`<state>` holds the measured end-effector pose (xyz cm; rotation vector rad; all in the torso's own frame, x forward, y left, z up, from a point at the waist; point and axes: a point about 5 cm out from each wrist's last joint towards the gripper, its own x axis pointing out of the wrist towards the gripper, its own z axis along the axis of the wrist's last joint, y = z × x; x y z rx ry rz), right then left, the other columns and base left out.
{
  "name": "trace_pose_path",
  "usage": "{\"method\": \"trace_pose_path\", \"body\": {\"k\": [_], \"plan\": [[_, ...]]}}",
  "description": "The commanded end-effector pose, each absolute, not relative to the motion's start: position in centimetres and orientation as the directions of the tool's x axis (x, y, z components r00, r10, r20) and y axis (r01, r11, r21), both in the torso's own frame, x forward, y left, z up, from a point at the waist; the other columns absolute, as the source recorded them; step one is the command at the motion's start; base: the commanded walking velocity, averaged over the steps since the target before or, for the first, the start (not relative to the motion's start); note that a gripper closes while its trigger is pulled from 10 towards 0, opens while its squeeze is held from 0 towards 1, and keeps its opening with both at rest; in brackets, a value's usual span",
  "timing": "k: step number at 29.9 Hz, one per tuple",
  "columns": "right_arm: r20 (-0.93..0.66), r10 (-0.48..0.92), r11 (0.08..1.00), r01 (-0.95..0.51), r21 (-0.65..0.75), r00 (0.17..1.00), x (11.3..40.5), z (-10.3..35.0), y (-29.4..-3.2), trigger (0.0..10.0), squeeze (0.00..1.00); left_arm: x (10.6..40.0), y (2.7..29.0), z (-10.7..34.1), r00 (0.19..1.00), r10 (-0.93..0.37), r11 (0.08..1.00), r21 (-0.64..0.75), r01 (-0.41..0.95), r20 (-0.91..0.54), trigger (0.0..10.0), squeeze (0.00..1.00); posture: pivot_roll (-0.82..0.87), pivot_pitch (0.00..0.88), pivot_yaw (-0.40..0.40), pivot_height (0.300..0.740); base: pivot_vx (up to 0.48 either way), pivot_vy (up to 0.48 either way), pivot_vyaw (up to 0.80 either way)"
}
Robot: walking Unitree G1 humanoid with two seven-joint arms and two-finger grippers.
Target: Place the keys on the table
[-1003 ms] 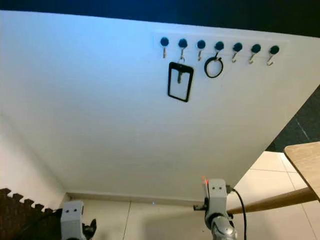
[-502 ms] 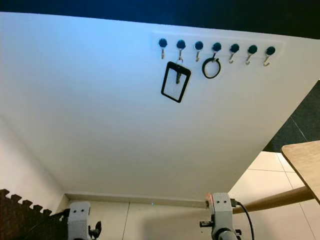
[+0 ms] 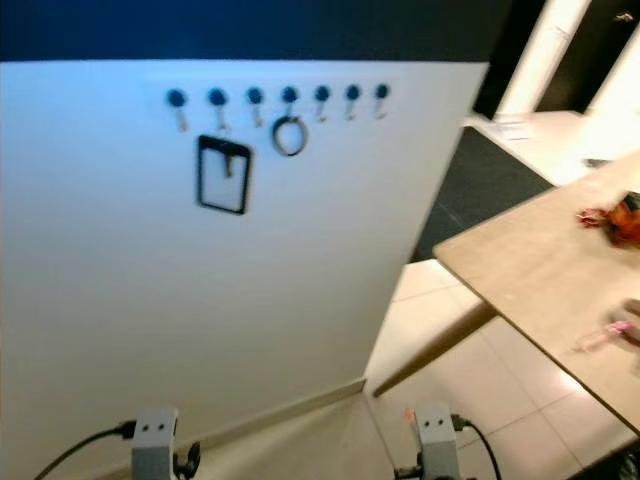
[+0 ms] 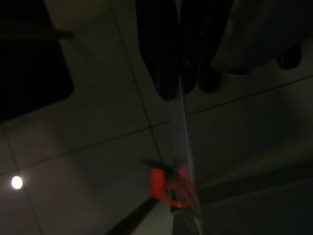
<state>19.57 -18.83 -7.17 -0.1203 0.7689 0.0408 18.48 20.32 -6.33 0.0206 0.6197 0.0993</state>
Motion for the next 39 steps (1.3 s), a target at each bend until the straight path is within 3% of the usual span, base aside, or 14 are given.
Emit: {"method": "trace_pose_path", "body": {"k": [1, 39], "plan": [[-0.703, -0.01, 0.99, -0.092, -0.107, 0.711, 19.3, -7.3, -19.2, 10.0, 0.0, 17.9, 20.1, -6.7, 0.8, 0.095, 0.995, 0.047, -0.084, -0.593, 10.0, 0.0, 0.05, 0.061, -0.043, 0.74, 0.0, 0.0, -0.8], [-0.702, 0.084, 0.953, -0.263, -0.151, 0.707, 19.7, -7.2, -17.8, 10.0, 0.0, 16.9, 20.2, -7.0, 0.804, 0.094, 0.995, 0.031, -0.093, -0.587, 10.0, 0.0, 0.06, 0.048, -0.056, 0.74, 0.0, 0.0, -0.8]]}}
